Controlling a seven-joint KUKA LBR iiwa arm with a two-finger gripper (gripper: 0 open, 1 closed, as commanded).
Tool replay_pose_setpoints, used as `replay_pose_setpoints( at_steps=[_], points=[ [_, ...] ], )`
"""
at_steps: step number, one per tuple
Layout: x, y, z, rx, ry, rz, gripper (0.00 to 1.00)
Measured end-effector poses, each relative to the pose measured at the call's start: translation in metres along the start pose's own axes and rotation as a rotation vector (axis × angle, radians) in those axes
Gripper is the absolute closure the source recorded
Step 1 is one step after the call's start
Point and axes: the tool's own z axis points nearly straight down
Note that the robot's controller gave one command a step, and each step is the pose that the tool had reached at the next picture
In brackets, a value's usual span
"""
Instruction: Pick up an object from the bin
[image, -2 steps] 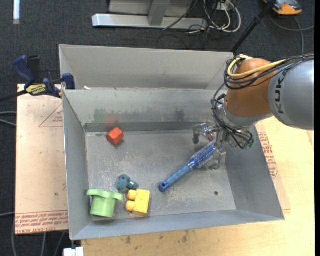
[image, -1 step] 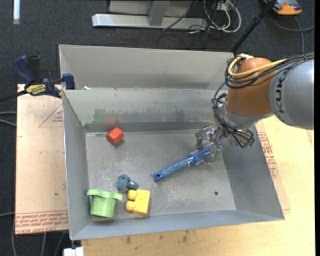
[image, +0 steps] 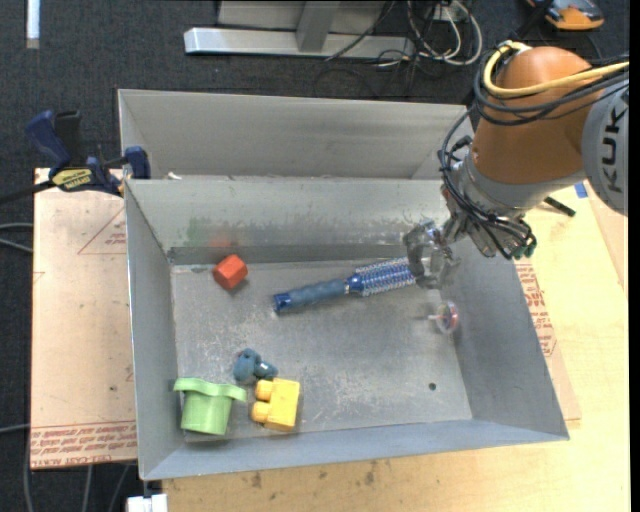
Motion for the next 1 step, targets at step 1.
replay_pose_setpoints(
  at_steps=[1],
  points=[
    [0.0014, -0.0003, 0.0052, -0.003, 0.007, 0.001, 0.00]
  ],
)
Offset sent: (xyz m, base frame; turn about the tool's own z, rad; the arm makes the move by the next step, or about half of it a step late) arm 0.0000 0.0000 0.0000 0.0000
